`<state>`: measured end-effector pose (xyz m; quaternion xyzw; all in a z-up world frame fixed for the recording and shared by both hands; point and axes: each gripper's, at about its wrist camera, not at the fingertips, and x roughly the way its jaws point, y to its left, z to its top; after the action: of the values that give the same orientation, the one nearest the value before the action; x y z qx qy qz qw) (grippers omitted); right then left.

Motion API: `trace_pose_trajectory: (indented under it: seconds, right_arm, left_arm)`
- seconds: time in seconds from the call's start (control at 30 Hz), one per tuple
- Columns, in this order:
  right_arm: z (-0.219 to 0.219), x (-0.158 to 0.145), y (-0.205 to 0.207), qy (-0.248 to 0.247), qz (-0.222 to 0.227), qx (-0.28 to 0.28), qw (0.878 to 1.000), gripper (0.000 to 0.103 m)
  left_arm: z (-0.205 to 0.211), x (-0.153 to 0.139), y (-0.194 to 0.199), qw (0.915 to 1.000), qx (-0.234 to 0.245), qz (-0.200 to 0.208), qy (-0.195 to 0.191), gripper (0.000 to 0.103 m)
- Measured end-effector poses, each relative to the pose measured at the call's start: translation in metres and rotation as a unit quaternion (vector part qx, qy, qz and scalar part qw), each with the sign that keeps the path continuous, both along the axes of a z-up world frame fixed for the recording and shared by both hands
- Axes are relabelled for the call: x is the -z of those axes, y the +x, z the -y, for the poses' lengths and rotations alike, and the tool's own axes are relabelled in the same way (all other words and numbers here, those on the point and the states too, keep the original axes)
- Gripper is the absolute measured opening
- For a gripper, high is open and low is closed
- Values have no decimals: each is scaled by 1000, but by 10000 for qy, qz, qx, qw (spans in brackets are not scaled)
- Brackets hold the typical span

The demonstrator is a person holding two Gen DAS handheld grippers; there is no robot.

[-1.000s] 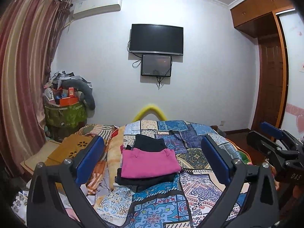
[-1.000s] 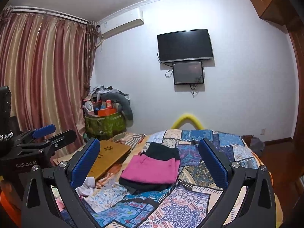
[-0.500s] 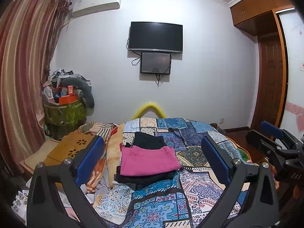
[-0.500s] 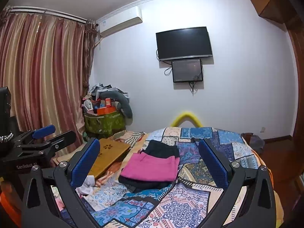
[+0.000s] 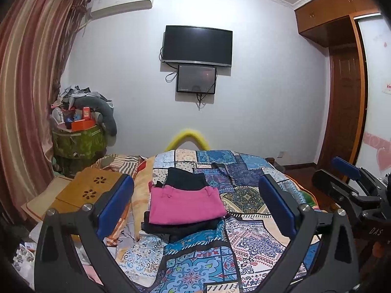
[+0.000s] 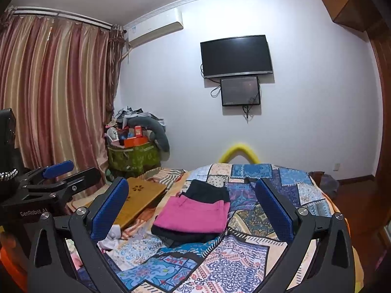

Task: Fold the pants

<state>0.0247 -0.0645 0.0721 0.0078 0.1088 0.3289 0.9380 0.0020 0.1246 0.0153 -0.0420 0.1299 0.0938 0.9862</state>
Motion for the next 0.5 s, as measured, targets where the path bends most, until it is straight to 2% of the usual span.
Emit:
trace_pose_trajectory:
  seconds: [0.5]
  right_arm:
    - [2,3,4,-21,-66,11,10000,103]
  left_arm:
    - [4,4,6,9998,129,-116,17,103]
